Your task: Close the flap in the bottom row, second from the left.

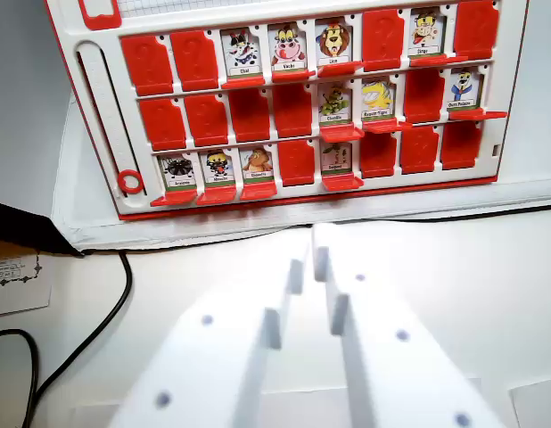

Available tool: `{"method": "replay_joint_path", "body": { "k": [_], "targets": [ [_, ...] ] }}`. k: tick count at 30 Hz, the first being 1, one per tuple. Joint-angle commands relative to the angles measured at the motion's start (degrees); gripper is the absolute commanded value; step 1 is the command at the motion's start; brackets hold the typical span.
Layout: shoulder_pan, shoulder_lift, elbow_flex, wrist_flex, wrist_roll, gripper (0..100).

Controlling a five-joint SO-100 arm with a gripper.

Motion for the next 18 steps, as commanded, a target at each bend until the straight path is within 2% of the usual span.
{"method": "replay_joint_path", "body": {
  "k": [1, 7, 18],
  "targets": [
    [-2.6, 5.4, 2.5, -1.8, -0.1, 0],
    [-3.8, 5.4, 2.0, -1.6, 0.3, 0],
    [-3.8, 5.1, 3.4, -2.5, 0.5, 0]
  ]
}}
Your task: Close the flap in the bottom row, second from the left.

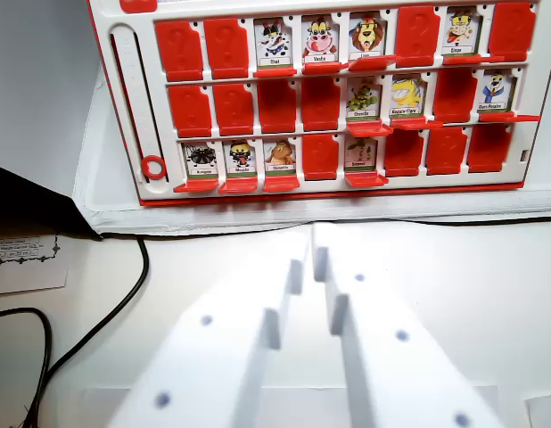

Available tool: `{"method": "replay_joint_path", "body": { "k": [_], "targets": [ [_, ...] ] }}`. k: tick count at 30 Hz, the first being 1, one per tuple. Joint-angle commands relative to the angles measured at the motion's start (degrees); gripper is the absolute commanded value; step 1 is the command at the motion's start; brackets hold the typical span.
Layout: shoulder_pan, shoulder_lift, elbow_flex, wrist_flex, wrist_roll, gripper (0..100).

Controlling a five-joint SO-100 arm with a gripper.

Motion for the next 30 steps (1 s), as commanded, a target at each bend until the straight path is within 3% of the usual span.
{"method": "replay_joint_path", "body": {
  "k": [1, 13, 23, 30],
  "targets": [
    [-0.2, 1.4, 0.4, -2.9, 0.8, 0],
    [-1.5, -1.0, 10.5, -13.8, 0.1, 0],
    [-6.4, -8.3, 21.2, -31.8, 0.0, 0],
    [-6.8, -17.1, 26.1, -43.1, -0.1, 0]
  ]
}}
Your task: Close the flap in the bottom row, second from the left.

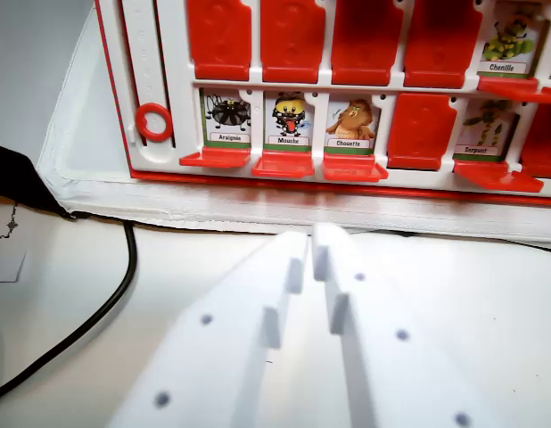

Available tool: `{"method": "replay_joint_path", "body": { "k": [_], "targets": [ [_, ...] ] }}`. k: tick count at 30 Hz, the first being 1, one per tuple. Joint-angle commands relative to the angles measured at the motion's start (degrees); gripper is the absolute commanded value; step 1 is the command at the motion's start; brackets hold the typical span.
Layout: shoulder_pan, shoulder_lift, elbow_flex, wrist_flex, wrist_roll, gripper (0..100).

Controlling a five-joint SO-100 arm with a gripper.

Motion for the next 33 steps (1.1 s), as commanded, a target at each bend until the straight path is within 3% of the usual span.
{"method": "replay_joint_path", "body": {
  "k": [1, 19, 33],
  "targets": [
    [-0.1, -3.5, 0.3, -7.5, -0.5, 0],
    [-1.7, -26.8, -5.0, -21.8, 2.1, 0],
    [-0.9, -35.4, -12.7, -22.6, 2.5, 0]
  ]
}}
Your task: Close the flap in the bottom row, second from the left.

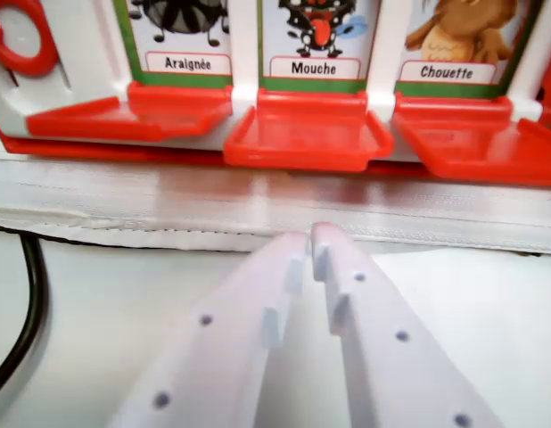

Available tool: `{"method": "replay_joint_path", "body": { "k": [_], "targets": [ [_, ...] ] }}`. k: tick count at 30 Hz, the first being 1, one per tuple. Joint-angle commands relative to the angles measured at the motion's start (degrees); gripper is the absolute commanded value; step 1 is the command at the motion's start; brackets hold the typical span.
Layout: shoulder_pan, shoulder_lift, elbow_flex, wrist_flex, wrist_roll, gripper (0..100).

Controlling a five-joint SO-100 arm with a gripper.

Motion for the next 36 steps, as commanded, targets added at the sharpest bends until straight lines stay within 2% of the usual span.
{"method": "replay_joint_path", "body": {
  "k": [1, 36],
  "targets": [
    [0.7, -0.3, -6.9, -1.8, 0.6, 0],
    [1.1, -12.6, -24.6, -2.3, 0.5, 0]
  ]
}}
